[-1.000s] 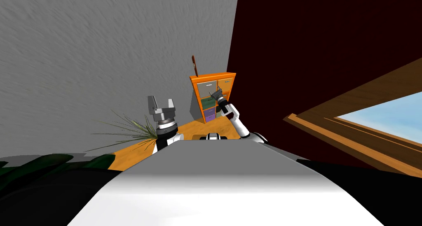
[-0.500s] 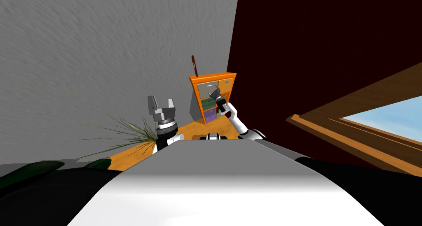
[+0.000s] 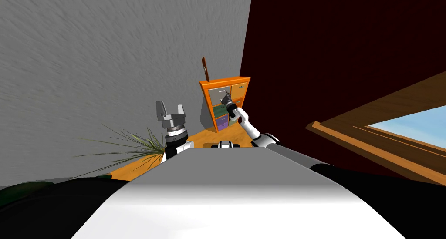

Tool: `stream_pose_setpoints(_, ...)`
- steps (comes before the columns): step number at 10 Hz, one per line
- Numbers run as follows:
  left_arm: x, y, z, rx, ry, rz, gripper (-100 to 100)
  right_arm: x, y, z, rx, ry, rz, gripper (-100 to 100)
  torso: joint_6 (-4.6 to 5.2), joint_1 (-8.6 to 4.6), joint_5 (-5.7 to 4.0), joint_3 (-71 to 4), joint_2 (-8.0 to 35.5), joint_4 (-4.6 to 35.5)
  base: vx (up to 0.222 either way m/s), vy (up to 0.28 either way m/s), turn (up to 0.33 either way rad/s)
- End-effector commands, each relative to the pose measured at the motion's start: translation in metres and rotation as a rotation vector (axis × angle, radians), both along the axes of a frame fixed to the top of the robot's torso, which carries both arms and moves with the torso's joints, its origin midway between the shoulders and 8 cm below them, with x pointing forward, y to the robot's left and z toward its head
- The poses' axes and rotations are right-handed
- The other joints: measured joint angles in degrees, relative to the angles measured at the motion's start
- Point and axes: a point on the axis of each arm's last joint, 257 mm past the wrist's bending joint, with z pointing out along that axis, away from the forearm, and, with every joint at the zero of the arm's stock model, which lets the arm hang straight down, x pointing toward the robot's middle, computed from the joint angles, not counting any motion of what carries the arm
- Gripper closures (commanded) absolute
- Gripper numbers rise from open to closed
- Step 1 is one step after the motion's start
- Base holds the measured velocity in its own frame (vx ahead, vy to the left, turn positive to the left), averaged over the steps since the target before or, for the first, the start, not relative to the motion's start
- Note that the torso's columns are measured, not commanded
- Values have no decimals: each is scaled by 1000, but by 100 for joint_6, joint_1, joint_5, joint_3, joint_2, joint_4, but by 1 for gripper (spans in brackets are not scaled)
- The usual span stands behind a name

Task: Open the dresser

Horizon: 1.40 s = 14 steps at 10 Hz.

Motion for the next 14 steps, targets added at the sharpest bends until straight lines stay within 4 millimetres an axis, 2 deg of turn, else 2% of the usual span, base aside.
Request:
stream_pose_setpoints(1,0,0,0,0,0,0,0,8,5,-7,-131,-31,-49,-100,1,-2,-1,-3,-6,-1,64,56,-70)
stream_pose_setpoints(10,0,0,0,0,0,0,0,29,6,-15,-484,-139,-191,-100,1,-3,-1,3,5,2,50,48,-39)
stream_pose_setpoints(11,0,0,0,0,0,0,0,27,6,-14,-455,-130,-177,-100,1,-2,-1,2,2,1,18,19,-7)
stream_pose_setpoints(13,0,0,0,0,0,0,0,37,4,-4,-464,-129,-192,-100,-1,-2,-1,-2,-4,0,47,19,55)
stream_pose_setpoints(14,0,0,0,0,0,0,0,35,5,-5,-463,-130,-188,-100,0,4,1,-6,-10,-3,25,11,7)
